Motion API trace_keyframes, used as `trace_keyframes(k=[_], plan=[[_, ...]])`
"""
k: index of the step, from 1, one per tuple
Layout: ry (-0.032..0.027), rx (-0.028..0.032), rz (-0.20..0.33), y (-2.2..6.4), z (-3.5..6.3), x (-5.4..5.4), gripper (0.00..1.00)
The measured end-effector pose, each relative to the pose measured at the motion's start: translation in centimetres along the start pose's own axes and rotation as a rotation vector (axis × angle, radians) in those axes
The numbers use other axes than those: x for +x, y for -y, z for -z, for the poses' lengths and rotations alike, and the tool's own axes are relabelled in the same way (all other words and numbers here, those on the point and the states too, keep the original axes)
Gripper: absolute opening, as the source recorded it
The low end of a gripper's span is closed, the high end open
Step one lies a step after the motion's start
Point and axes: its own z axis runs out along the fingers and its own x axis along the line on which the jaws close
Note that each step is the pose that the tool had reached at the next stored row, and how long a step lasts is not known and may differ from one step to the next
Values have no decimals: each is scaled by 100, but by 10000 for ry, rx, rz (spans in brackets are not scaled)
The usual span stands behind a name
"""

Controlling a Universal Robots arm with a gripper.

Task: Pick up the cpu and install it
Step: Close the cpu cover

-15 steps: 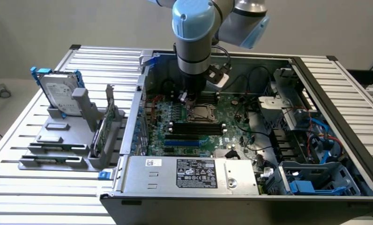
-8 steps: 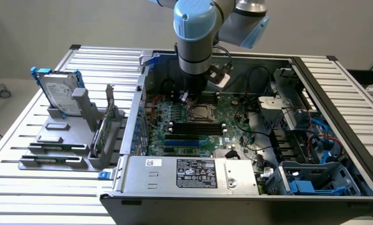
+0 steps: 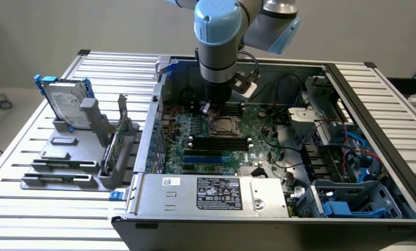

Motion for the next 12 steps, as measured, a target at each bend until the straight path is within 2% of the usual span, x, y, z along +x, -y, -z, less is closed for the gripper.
trace_keyframes(k=[12], plan=[[-1,0,0,-25,-3,18,11]])
